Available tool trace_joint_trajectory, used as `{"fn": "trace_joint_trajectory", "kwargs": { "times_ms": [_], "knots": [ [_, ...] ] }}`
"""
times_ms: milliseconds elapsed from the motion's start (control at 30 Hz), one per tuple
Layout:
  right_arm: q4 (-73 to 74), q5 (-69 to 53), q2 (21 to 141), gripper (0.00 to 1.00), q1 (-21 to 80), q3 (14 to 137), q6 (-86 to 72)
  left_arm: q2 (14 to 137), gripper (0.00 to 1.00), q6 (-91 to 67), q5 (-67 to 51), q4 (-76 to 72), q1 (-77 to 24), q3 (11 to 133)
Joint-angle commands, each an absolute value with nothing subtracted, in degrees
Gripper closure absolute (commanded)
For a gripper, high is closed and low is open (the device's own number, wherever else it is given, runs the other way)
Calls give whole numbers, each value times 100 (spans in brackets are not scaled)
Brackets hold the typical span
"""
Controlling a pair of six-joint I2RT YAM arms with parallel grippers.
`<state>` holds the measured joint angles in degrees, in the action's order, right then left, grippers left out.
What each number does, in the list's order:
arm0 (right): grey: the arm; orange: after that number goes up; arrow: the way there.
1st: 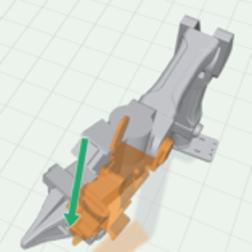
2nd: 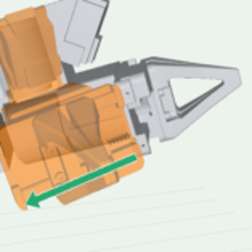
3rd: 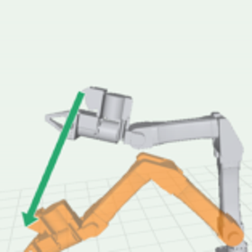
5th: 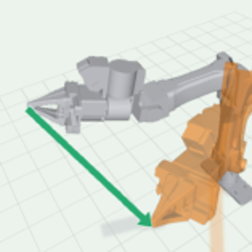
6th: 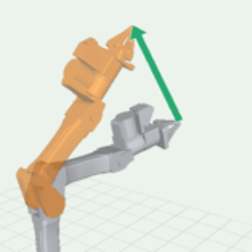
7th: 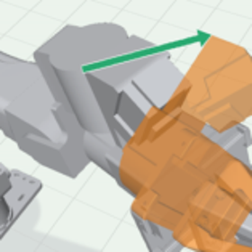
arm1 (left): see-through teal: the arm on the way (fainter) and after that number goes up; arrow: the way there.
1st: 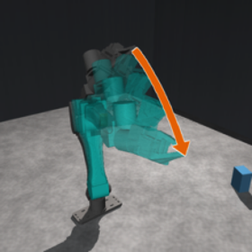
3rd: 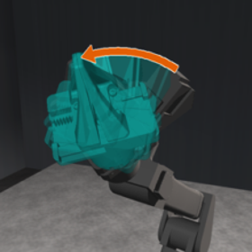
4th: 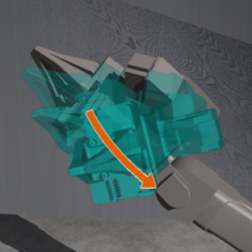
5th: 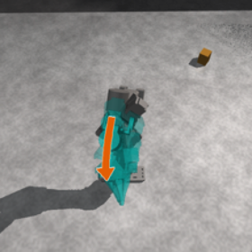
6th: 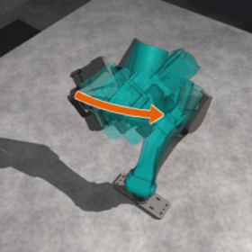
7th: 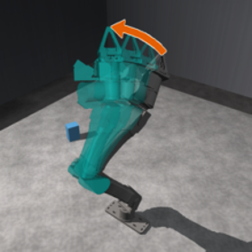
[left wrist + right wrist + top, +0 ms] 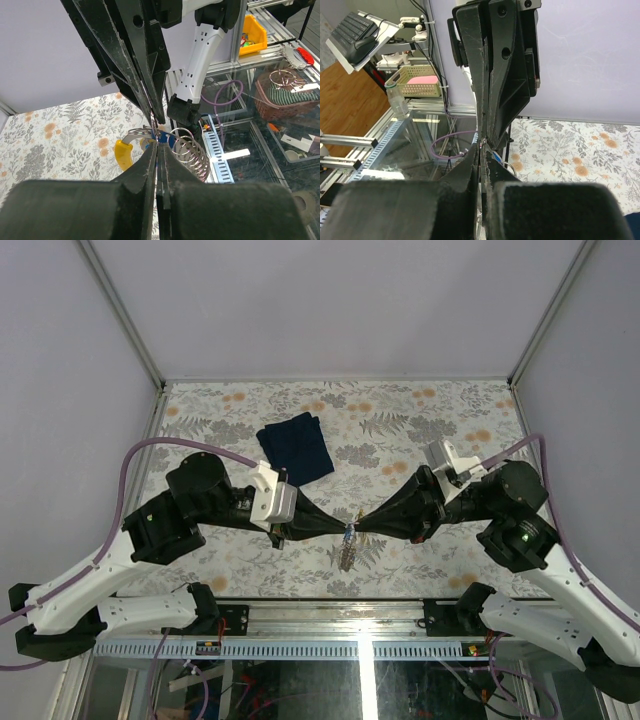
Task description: Put the keys on the keyring
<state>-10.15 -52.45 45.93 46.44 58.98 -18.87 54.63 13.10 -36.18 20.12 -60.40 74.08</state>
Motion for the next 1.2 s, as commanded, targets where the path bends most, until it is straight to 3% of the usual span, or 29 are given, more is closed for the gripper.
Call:
{"fn": "trace_joint_trajectory", "kwargs": {
  "times_ms": [0,367,667,1000,1167],
  "knots": [
    [-1522,-4802,4314,100,4632,6106,-1838,5413,100,1230,-3549,1704,-6073,7335],
    [-1950,-3828,4124,100,4626,5844,-2098,5452,100,989,-3496,1125,-6080,7080],
    [-3107,-3349,3944,100,4631,5292,-2671,5555,98,854,-3535,662,-6112,6939],
    [-3148,-4046,3916,100,4632,5314,-2438,5153,76,309,-3373,-468,-6118,6468],
    [-2871,-4298,3906,100,4632,5453,-2244,4969,74,23,-3190,-1058,-6117,6231]
  ]
}}
